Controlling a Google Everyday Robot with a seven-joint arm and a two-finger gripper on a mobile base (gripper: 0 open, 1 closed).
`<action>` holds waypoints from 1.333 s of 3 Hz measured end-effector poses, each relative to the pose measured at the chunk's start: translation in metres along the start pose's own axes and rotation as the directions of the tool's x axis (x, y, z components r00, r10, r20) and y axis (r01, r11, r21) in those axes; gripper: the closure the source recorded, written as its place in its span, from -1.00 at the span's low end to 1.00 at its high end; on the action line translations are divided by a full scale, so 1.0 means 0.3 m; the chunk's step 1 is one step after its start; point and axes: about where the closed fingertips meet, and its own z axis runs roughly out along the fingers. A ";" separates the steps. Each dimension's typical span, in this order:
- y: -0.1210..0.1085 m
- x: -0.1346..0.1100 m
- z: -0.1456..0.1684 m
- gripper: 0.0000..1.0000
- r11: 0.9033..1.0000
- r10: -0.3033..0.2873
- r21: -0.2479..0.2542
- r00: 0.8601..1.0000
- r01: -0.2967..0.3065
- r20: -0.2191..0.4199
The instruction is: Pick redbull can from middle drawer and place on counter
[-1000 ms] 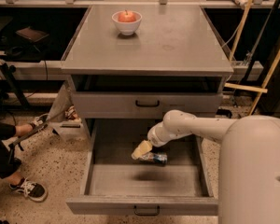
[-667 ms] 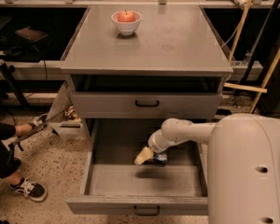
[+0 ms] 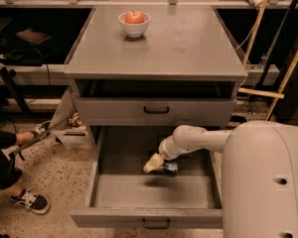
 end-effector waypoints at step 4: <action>-0.014 0.190 0.093 -0.63 0.998 -0.007 0.055 0.996 0.012 -0.086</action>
Offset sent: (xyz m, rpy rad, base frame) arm -0.0268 -0.0584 -0.0872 -0.1796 0.0060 -0.0812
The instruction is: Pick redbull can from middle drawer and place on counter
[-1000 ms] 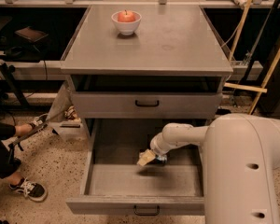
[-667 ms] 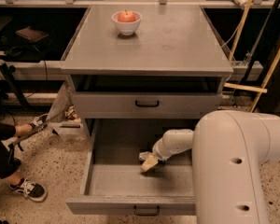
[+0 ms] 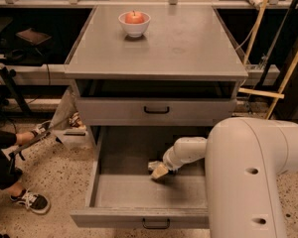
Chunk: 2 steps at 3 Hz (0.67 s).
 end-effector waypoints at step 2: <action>0.002 -0.001 -0.004 0.30 0.999 0.033 -0.010 0.999 -0.032 0.031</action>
Offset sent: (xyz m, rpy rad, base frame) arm 0.0004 -0.0028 0.0063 0.0969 -0.0026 -0.0581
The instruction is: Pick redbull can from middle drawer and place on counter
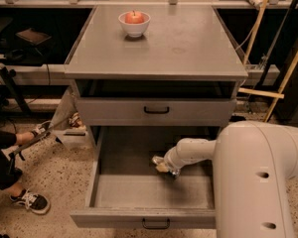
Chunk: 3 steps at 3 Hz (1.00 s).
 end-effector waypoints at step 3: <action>-0.148 -0.251 -0.596 1.00 0.952 -0.095 0.306 0.965 0.016 0.246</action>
Offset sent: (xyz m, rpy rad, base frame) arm 0.0055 -0.0667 0.2656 0.0513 -0.5620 -0.1915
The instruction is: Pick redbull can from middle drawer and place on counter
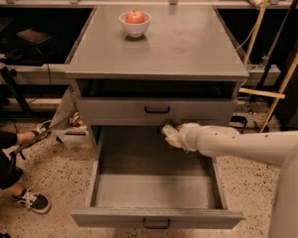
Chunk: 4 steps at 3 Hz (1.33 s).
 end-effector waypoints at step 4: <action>-0.018 -0.131 -0.346 1.00 0.996 -0.088 0.009 0.995 0.088 0.050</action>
Offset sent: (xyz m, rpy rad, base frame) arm 0.0086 -0.0006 0.0547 -0.0083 -0.0778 -0.0004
